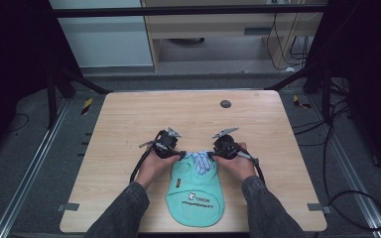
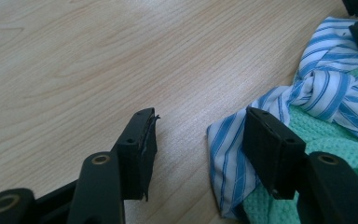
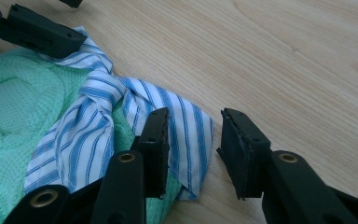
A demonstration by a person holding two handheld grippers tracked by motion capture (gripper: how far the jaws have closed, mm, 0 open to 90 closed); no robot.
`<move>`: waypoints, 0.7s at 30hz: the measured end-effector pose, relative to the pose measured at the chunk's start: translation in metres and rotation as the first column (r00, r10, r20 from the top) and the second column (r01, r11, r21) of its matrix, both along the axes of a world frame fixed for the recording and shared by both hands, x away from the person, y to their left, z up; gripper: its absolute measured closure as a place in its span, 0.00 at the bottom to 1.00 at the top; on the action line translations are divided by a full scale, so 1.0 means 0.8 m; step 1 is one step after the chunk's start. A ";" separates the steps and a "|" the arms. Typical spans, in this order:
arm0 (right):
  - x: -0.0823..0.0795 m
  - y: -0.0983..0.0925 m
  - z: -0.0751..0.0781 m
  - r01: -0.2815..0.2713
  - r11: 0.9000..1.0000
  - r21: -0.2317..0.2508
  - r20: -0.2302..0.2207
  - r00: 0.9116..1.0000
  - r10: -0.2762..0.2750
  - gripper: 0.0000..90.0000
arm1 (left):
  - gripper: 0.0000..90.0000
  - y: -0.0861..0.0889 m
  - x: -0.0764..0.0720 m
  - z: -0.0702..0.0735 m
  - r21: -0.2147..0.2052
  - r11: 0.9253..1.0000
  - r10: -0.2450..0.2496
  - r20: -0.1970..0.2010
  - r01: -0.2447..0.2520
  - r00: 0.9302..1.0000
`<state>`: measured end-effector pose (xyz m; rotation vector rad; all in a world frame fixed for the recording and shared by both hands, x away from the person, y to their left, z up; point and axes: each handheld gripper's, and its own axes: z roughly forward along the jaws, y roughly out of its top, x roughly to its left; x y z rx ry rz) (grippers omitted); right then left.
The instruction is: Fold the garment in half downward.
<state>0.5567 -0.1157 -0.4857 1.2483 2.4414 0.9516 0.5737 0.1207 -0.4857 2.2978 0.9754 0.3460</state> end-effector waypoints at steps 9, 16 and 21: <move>0.000 0.002 -0.005 0.002 1.000 -0.010 -0.004 1.000 -0.002 0.66 | 0.52 0.005 -0.004 -0.003 -0.031 1.000 -0.003 -0.015 0.003 1.000; -0.004 0.007 -0.005 -0.042 0.999 -0.019 -0.002 0.999 0.042 0.82 | 0.78 0.002 -0.011 -0.001 -0.050 0.997 -0.053 -0.043 0.050 0.998; -0.007 0.012 -0.002 -0.058 0.998 -0.028 -0.003 0.998 0.058 0.93 | 0.93 -0.001 -0.013 0.000 -0.049 0.997 -0.060 -0.047 0.058 0.997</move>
